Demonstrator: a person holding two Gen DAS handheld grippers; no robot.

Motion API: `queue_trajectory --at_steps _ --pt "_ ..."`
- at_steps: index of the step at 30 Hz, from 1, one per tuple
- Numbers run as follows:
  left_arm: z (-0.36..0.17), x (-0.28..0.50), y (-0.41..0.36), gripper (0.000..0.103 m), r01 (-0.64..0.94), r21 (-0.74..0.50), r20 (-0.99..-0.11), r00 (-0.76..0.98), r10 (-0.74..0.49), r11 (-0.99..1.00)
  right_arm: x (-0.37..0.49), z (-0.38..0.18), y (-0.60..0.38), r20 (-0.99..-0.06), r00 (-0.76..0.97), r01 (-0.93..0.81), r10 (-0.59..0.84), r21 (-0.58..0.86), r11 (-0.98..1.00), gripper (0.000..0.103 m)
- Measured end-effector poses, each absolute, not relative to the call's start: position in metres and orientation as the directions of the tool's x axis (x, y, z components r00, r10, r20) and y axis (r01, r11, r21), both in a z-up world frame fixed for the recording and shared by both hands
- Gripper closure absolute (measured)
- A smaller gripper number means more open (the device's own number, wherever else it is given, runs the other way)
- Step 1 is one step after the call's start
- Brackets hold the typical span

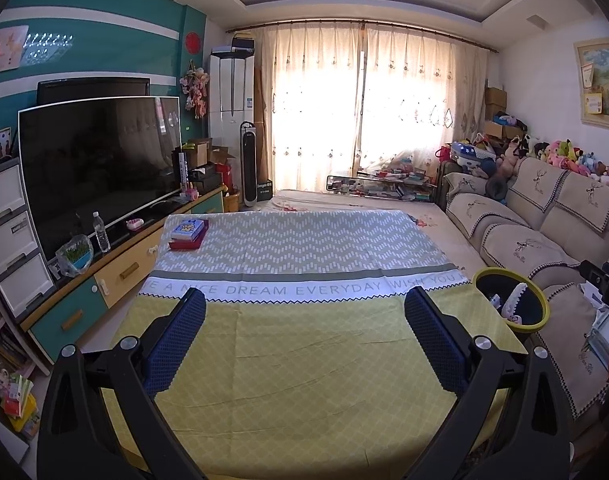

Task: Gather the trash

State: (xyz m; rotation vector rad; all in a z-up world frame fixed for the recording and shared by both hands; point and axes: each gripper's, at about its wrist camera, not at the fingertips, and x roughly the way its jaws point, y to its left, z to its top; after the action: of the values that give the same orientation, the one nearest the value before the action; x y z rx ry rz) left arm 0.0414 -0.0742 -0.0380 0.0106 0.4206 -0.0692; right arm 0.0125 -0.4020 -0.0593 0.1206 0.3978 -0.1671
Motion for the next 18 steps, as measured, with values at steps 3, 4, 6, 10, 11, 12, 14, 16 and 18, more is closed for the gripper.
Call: queue_trajectory --at_steps 3,4,6,10,11,12,14,16,18 --pt "-0.0396 0.0429 -0.0743 0.005 0.071 -0.005 -0.415 0.908 -0.067 0.997 0.0128 -0.0598 -0.4025 -0.397 0.907 0.186 -0.139 0.084 0.979 0.007" --pt "-0.0401 0.0432 -0.0741 0.005 0.072 -0.007 -0.416 0.907 -0.068 0.997 0.0129 -0.06 -0.4029 -0.397 0.907 0.187 -0.139 0.085 0.979 0.007" --pt "-0.0407 0.043 -0.0744 0.005 0.072 -0.005 -0.416 0.907 -0.068 0.997 0.0128 -0.0596 -0.4026 -0.396 0.908 0.186 -0.139 0.084 0.979 0.007" --pt "-0.0408 0.0436 -0.073 0.005 0.071 -0.003 -0.416 0.907 -0.066 0.997 0.0138 -0.0607 -0.4034 -0.396 0.908 0.189 -0.141 0.085 0.978 0.007" --pt "-0.0408 0.0438 -0.0729 0.005 0.072 -0.004 -0.417 0.906 -0.067 0.997 0.0137 -0.0607 -0.4035 -0.396 0.907 0.189 -0.141 0.085 0.978 0.007" --pt "-0.0412 0.0439 -0.073 0.005 0.072 -0.005 -0.418 0.906 -0.067 0.997 0.0138 -0.0613 -0.4036 -0.396 0.907 0.189 -0.141 0.085 0.978 0.007" --pt "-0.042 0.0439 -0.0726 0.005 0.071 -0.004 -0.42 0.905 -0.066 0.997 0.0138 -0.0615 -0.4038 -0.397 0.907 0.189 -0.14 0.086 0.978 0.007" --pt "-0.0424 0.0442 -0.0724 0.005 0.07 -0.002 -0.42 0.905 -0.064 0.998 0.0139 -0.0614 -0.4037 -0.398 0.907 0.188 -0.139 0.085 0.979 0.007" --pt "-0.0429 0.0452 -0.0734 0.005 0.07 -0.002 -0.421 0.905 -0.064 0.998 0.0144 -0.0621 -0.4038 -0.399 0.906 0.188 -0.14 0.085 0.978 0.007"
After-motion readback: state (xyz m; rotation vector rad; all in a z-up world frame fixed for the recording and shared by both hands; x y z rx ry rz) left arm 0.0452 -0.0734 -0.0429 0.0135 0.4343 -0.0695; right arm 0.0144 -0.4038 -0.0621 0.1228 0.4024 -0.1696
